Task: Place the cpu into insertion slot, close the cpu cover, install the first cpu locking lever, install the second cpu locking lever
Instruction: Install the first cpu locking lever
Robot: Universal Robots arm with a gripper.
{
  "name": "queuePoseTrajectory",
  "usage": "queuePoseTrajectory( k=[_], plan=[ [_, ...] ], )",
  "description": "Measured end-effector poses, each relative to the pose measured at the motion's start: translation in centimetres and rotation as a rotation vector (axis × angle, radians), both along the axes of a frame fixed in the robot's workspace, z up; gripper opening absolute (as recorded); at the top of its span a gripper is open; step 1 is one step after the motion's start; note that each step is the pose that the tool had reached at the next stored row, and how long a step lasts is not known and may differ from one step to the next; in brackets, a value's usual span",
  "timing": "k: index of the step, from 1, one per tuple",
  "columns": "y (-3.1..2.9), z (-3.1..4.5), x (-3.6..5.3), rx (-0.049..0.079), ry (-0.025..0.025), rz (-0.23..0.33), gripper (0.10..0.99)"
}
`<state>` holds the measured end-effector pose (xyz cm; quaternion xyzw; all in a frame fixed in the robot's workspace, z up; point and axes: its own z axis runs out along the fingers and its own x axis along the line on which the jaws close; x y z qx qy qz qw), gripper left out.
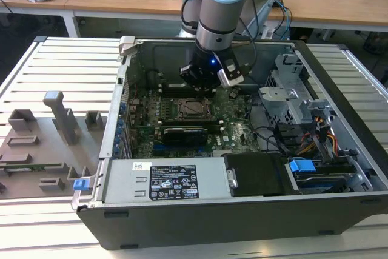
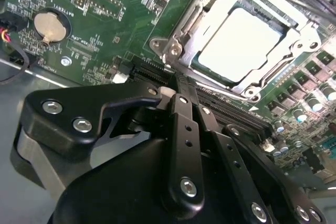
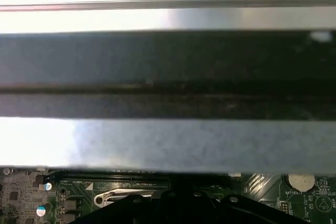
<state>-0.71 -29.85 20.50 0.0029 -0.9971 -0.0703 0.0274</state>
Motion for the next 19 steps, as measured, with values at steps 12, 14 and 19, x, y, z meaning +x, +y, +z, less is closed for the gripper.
queuePoseTrajectory(
  k=[12, 14, 19],
  plan=[
    [-0.76, -0.14, 0.24, -0.003, 0.0019, 0.0, 0.106],
    [-0.76, 0.27, 0.07, -0.003, -0.0042, 0.0, 0.106],
    [-0.74, 0.31, -1.24, -0.004, -0.0166, 0.0, 0.106]
  ],
)
